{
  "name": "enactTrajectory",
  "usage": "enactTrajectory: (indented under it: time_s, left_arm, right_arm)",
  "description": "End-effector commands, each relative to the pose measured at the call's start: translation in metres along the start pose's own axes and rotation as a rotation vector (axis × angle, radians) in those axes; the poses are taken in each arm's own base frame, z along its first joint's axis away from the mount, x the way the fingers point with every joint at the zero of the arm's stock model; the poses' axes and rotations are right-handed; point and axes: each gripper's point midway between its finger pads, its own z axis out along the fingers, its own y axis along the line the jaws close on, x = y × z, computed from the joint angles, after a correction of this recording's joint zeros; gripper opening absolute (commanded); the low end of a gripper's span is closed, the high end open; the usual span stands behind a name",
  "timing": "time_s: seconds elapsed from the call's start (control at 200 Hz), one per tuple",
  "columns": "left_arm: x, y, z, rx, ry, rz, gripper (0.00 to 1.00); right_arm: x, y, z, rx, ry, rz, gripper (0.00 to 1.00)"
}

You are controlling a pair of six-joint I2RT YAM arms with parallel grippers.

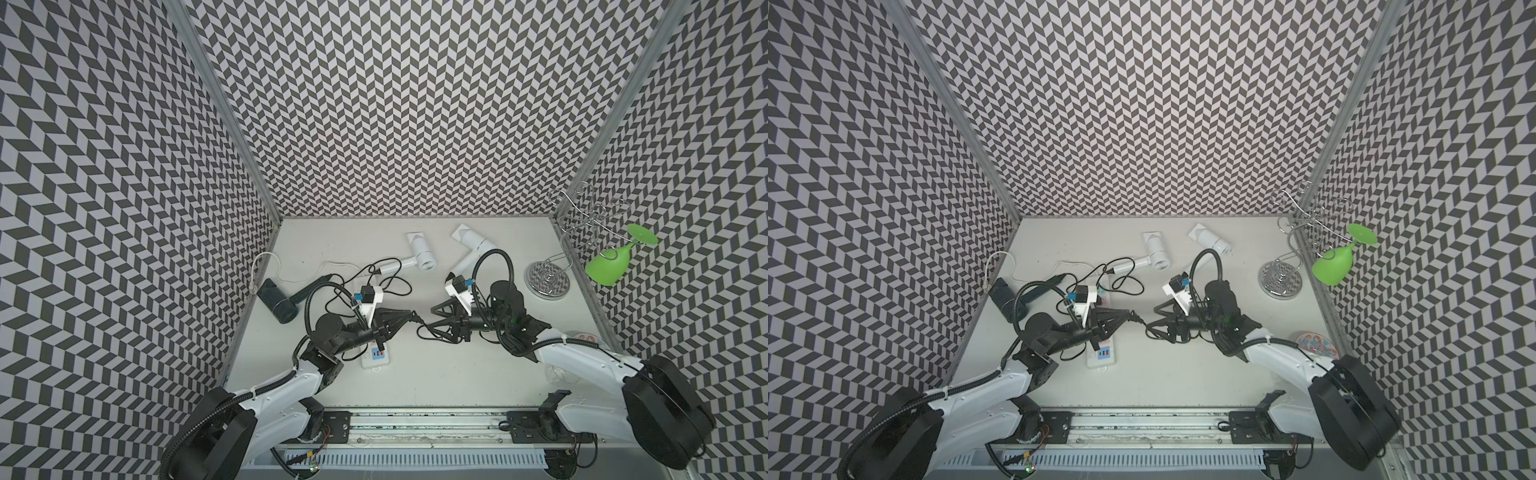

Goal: Charge the blow dryers
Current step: Pick up the plug from the center of the board.

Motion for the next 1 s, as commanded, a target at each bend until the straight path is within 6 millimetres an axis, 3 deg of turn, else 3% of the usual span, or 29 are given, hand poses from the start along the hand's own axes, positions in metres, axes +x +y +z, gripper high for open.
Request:
enactTrajectory:
  time_s: [0.0, 0.11, 0.16, 0.19, 0.401, 0.571, 0.836, 0.996]
  left_arm:
    - [-0.019, 0.005, -0.001, -0.061, -0.064, 0.02, 0.0]
    - [-0.036, 0.012, -0.002, -0.126, -0.108, -0.015, 0.0]
    - [-0.045, 0.019, -0.003, -0.176, -0.128, -0.048, 0.0]
    - [-0.05, 0.022, -0.004, -0.205, -0.142, -0.069, 0.0]
    - [-0.084, 0.039, -0.018, -0.367, -0.255, -0.239, 0.0]
    - [-0.097, 0.039, -0.022, -0.36, -0.327, -0.375, 0.0]
    - [-0.119, 0.029, -0.021, -0.261, -0.444, -0.52, 0.0]
    - [-0.125, 0.022, -0.018, -0.187, -0.507, -0.576, 0.0]
  right_arm:
    - [-0.026, -0.013, -0.018, 0.15, -0.108, -0.012, 0.77]
    - [-0.05, -0.024, -0.04, 0.309, -0.214, 0.042, 0.82]
    - [-0.059, -0.024, -0.05, 0.346, -0.262, 0.063, 0.89]
    - [-0.064, -0.022, -0.055, 0.358, -0.288, 0.075, 1.0]
    - [-0.075, -0.013, -0.079, 0.386, -0.405, 0.152, 0.99]
    - [-0.065, 0.014, -0.074, 0.226, -0.397, 0.149, 1.0]
    - [-0.05, 0.043, -0.065, 0.015, -0.356, 0.199, 0.92]
    - [-0.048, 0.05, -0.065, -0.048, -0.368, 0.232, 0.89]
